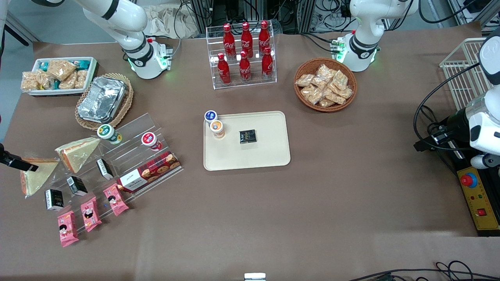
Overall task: Place sandwich on tray
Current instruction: 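Lower the right gripper and grasp the wrapped triangle sandwich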
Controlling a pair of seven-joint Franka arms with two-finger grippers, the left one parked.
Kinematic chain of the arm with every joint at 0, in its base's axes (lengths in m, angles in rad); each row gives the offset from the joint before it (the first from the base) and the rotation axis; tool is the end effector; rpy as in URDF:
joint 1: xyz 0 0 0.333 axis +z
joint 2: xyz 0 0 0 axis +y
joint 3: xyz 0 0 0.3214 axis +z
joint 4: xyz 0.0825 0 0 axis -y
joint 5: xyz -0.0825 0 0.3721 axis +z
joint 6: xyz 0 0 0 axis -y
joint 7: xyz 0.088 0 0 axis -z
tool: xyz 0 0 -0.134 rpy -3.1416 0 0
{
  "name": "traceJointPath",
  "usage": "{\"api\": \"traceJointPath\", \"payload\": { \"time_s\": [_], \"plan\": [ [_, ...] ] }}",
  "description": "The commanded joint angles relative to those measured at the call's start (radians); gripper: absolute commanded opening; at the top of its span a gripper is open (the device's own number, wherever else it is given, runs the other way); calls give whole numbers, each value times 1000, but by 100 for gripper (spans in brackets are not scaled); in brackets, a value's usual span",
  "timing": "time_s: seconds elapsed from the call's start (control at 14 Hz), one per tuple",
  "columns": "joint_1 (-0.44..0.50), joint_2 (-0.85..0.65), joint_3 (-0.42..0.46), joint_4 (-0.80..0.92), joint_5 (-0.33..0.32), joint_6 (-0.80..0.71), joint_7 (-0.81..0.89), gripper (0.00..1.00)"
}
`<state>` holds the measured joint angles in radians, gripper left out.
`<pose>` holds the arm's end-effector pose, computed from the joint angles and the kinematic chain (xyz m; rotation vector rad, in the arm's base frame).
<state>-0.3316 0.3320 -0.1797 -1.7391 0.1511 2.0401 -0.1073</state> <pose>0.5617 -0.2919 0.3704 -2.9799 0.7059 0.0002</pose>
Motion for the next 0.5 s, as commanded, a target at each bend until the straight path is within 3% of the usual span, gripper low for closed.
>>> {"api": "traceJointPath", "payload": {
  "time_s": [0.0,0.07,0.14,0.21,0.29,0.43],
  "plan": [
    [2,-5,0,-19,19,19,-20,98],
    [2,-5,2,-19,19,12,-22,92],
    [3,-5,3,-19,19,11,-23,73],
    [5,2,3,-19,19,11,-31,64],
    [5,9,3,-19,19,12,-41,58],
    [5,21,3,-19,19,18,-55,58]
  ]
}}
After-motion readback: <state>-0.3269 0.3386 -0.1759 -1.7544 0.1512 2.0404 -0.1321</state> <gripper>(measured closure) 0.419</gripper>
